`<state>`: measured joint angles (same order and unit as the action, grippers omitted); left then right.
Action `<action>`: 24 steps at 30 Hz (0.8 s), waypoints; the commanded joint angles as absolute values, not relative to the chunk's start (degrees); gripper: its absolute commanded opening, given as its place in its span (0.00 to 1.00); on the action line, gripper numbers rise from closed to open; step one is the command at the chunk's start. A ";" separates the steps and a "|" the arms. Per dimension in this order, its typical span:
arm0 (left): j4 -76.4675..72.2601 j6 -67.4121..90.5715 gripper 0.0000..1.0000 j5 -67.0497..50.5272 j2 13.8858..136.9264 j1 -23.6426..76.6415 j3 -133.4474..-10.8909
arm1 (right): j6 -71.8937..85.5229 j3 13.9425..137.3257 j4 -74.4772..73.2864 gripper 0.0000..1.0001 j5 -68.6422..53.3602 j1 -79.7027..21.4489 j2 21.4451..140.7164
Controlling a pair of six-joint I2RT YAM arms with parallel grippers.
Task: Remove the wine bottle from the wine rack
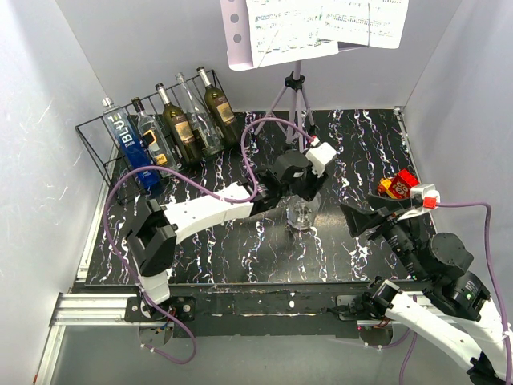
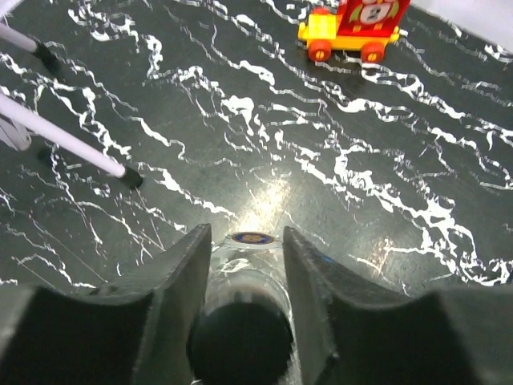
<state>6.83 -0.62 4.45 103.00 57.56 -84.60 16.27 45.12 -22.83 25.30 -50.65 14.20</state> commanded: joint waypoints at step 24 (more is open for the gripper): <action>18.10 13.62 0.98 17.22 72.19 41.14 -75.36 | 10.99 53.25 -10.11 0.79 32.96 -50.28 47.70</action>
<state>14.13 9.37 14.22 83.35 46.26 -83.70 13.63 48.21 -17.23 31.81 -50.65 41.60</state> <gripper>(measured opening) 0.981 0.795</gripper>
